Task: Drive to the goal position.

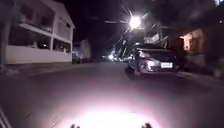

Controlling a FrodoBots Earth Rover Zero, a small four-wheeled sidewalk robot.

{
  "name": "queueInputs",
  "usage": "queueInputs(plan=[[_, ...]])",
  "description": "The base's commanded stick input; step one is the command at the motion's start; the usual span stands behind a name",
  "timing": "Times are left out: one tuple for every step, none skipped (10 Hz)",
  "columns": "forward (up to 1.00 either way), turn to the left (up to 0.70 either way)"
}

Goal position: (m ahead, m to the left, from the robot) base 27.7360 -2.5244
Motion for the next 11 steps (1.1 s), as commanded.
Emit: queueInputs(plan=[[0.70, 0.00], [0.70, 0.00], [0.70, 0.00], [0.70, 0.00], [0.70, 0.00], [0.70, 0.00], [0.70, 0.00], [0.70, 0.00], [0.70, 0.00], [0.70, 0.00], [0.70, 0.00]])
